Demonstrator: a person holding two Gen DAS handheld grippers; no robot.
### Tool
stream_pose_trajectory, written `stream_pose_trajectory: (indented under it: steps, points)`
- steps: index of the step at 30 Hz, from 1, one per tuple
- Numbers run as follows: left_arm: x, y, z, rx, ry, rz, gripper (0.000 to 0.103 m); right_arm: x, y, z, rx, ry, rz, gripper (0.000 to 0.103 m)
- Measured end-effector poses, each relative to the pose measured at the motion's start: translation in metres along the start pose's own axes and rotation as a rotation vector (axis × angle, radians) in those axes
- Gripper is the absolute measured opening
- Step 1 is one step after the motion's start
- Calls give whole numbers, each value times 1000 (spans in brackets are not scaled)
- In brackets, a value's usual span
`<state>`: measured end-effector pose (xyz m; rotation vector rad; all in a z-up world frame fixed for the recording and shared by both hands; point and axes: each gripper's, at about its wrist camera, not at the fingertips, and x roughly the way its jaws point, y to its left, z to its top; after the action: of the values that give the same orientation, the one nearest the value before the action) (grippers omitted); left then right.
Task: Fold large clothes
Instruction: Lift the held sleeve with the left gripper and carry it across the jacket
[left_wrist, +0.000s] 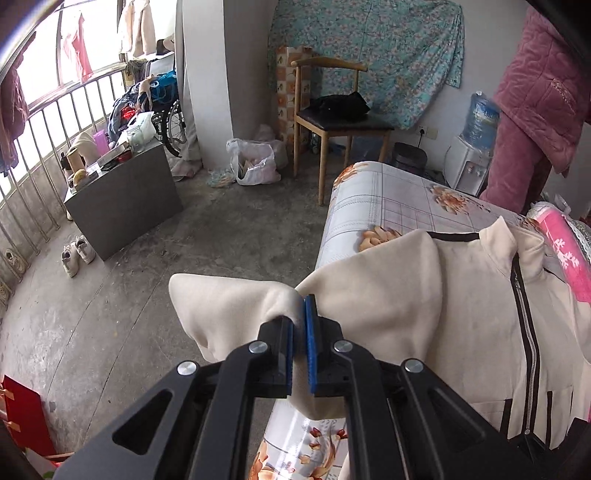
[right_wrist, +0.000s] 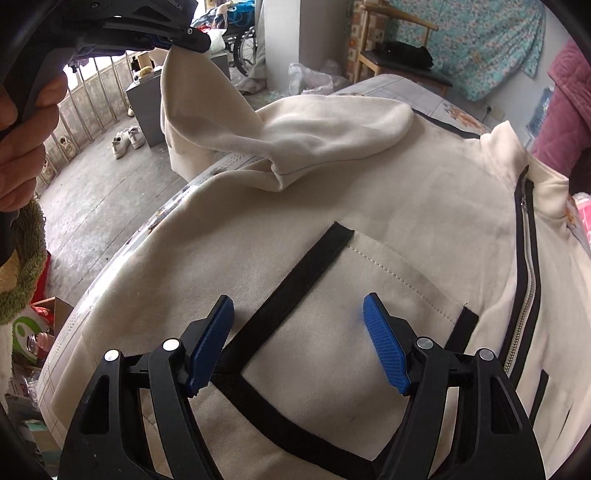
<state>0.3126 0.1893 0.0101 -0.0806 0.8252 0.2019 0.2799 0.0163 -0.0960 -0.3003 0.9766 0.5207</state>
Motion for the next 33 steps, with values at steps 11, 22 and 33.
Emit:
stream_pose_trajectory:
  steps: [11, 22, 33]
  points:
    - [-1, -25, -17, 34, 43, -7, 5, -1, -4, -4, -17, -16, 39, 68]
    - [1, -20, -20, 4, 47, 6, 5, -3, -9, -7, -11, -34, 70, 68]
    - [0, -21, -23, 8, 43, 13, 5, -4, -15, -7, 19, -38, 101, 68]
